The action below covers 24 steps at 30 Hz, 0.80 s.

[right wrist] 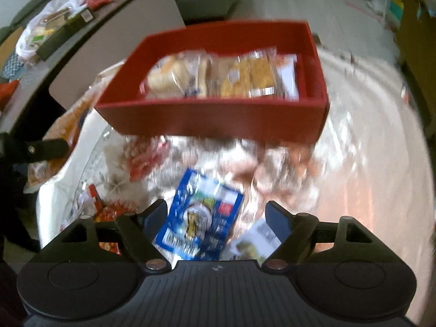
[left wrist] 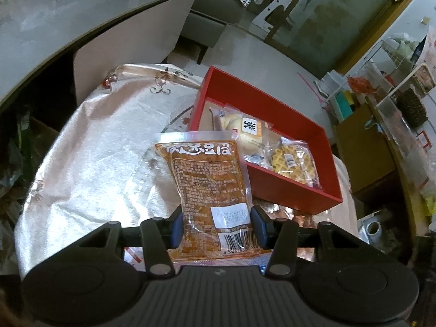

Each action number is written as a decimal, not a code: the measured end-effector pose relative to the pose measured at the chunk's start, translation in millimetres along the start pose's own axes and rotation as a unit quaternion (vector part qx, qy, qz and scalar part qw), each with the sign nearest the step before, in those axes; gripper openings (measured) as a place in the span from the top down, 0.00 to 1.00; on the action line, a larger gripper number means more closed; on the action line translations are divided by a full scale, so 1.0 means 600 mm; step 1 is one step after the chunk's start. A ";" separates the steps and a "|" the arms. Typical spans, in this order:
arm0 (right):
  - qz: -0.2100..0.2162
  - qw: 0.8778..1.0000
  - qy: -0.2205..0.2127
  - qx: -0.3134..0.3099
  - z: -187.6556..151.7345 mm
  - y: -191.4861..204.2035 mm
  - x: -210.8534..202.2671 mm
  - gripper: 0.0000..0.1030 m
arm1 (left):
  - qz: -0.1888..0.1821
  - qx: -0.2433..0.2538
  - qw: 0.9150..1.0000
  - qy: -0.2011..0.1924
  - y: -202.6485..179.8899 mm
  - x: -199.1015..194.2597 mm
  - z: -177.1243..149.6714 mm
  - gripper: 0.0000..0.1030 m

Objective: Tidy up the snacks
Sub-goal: 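Move the right tool to the blue packet while the left tool holds the brown packet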

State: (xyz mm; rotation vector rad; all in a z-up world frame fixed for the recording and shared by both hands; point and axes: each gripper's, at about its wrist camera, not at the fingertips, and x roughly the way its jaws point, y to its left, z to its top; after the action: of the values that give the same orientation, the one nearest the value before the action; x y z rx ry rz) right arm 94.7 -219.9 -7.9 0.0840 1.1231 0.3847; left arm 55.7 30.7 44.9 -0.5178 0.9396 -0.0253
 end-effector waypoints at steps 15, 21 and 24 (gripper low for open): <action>-0.035 0.997 0.021 -0.058 -0.027 0.084 0.083 0.02 | -0.013 -0.008 1.000 0.009 0.010 -0.003 0.002 0.58; -0.037 0.997 0.028 -0.056 -0.022 0.061 0.054 0.34 | -0.029 -0.006 0.999 0.012 0.003 -0.004 0.002 0.58; -0.022 0.999 0.015 -0.038 -0.014 0.050 0.033 0.54 | -0.032 0.003 0.999 0.013 -0.004 -0.005 0.000 0.58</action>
State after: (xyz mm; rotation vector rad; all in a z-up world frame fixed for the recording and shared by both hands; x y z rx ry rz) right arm 86.9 -186.1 -21.0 -0.0133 1.1372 0.3901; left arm 54.6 29.6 48.0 -0.5422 0.9486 -0.0922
